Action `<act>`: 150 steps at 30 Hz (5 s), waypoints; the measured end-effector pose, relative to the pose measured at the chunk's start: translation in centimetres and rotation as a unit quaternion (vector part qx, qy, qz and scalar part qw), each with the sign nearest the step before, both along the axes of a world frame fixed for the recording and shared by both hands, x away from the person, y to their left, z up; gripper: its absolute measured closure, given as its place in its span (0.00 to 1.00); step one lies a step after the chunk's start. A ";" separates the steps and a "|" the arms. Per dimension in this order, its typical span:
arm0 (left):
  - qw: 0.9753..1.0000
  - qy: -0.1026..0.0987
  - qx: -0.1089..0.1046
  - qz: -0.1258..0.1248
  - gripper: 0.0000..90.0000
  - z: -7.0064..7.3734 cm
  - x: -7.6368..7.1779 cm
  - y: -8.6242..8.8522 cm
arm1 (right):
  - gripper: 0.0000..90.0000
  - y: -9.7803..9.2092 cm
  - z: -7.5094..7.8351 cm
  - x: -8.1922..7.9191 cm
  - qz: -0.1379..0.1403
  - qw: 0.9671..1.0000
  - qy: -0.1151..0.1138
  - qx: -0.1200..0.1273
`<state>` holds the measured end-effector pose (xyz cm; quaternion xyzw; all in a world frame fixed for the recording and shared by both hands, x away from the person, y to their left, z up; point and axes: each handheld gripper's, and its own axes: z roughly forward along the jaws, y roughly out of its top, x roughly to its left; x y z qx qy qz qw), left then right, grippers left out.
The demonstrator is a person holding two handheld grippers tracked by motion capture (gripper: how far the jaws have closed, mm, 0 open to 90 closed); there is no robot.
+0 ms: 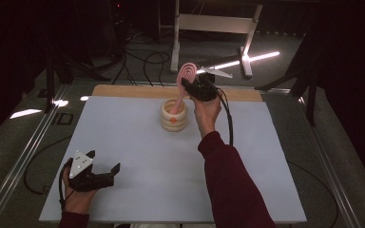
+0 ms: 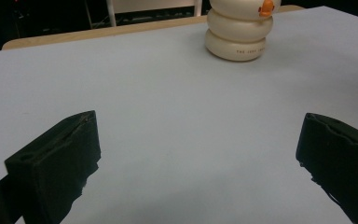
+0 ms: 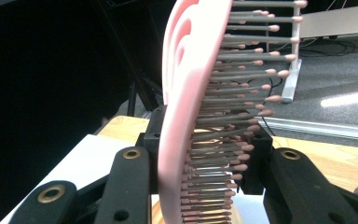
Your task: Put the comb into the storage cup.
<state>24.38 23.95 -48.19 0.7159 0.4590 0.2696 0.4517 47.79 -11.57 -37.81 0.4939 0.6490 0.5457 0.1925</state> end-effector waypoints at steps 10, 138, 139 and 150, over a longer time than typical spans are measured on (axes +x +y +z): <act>1.000 -0.001 -0.001 0.000 0.00 0.0 0.0 0.0 | 0.71 0.4 -0.6 -0.1 -0.001 1.000 0.002 -0.002; 1.000 0.004 -0.001 -0.003 0.00 -0.2 0.1 -0.1 | 0.67 -0.5 -6.0 0.3 -0.021 0.997 0.066 0.022; 1.000 0.004 0.000 -0.003 0.00 -0.2 0.1 -0.1 | 0.67 -0.6 -6.0 0.3 -0.020 0.997 0.066 0.020; 1.000 0.006 0.001 -0.004 0.00 -0.3 0.1 -0.2 | 0.62 -1.2 -6.0 0.4 -0.011 0.997 0.070 0.007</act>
